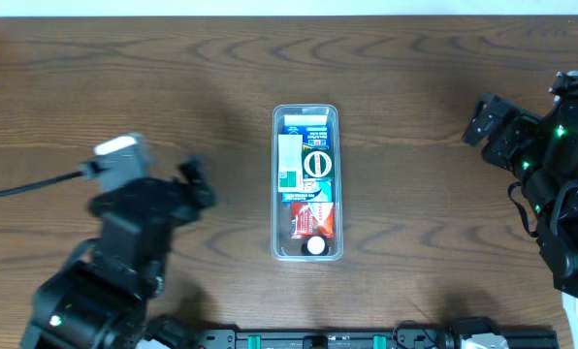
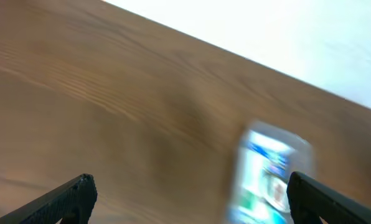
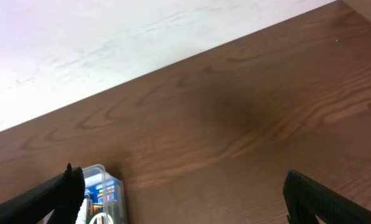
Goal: Pack container
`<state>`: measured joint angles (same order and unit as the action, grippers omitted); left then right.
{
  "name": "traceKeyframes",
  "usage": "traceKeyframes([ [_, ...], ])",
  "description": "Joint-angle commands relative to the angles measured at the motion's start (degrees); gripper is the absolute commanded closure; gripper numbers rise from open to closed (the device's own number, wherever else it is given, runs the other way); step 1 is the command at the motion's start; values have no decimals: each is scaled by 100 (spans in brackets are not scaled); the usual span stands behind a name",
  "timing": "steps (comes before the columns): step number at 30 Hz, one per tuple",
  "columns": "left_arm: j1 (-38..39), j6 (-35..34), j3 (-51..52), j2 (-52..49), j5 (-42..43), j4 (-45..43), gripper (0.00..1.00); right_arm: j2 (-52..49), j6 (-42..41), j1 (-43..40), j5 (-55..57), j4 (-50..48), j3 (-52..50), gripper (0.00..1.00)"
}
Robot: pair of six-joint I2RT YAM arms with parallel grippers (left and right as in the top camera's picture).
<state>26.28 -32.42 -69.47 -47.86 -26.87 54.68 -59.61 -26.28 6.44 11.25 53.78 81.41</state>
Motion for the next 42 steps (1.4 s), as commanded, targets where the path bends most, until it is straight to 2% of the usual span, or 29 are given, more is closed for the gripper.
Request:
traceKeyframes([
  [1,-758,1003,-96,-114,-229,-7,2,-2,44,-48,35,2,13,1],
  [6,-1344,1010,-94,-282,-210,-4,2,-2,44,-48,35,2,13,1],
  [12,-1346,715,-94,-374,-166,-2,2,-2,44,-48,35,2,13,1],
  [16,-1346,634,-94,-380,363,26,2,-2,44,-48,35,2,13,1],
  [19,-1346,872,-94,-374,232,269,2,-2,44,-48,35,4,13,1],
  [24,-1346,881,-94,-380,85,289,2,-2,44,-48,35,4,13,1],
  [30,-1272,885,-74,-376,-105,-122,2,-2,44,-48,35,2,13,1],
  [36,-1360,1565,317,-120,33,-1141,2,-2,44,-48,35,4,13,1],
  [42,-2319,2474,1303,551,1637,-1996,2,-2,44,-48,35,4,13,1],
])
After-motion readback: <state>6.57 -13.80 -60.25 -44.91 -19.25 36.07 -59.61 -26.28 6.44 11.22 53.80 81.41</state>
